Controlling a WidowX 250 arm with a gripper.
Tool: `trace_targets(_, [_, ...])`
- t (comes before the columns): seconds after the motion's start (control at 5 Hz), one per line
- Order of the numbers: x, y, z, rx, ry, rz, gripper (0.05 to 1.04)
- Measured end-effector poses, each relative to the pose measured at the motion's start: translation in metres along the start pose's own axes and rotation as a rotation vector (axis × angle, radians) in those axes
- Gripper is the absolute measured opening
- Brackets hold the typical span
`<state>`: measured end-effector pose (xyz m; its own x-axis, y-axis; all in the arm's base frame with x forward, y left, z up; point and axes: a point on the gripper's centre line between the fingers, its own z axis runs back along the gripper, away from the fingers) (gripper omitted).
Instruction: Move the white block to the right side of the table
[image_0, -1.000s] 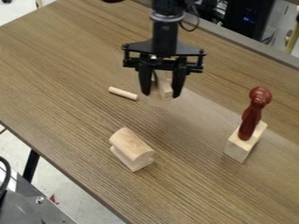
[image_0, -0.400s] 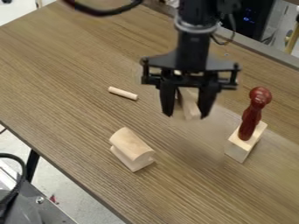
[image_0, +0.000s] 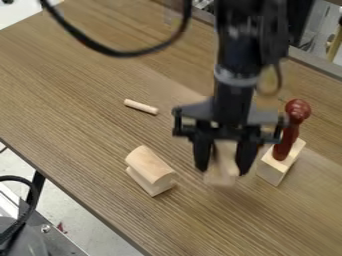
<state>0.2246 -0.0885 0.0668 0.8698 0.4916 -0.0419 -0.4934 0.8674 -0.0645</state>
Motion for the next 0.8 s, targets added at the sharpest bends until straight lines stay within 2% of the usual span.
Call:
trace_targets(0.2, [0.002,0.000,-0.028,0.028,0.032,-0.075,0.558])
trace_targets(0.4, [0.004,-0.002,-0.028,0.018,0.024,-0.082,0.625])
trace_targets(0.6, [0.002,-0.001,-0.027,0.026,0.033,-0.083,0.921])
trace_targets(0.8, [0.005,-0.001,-0.001,0.022,-0.010,-0.072,1.002])
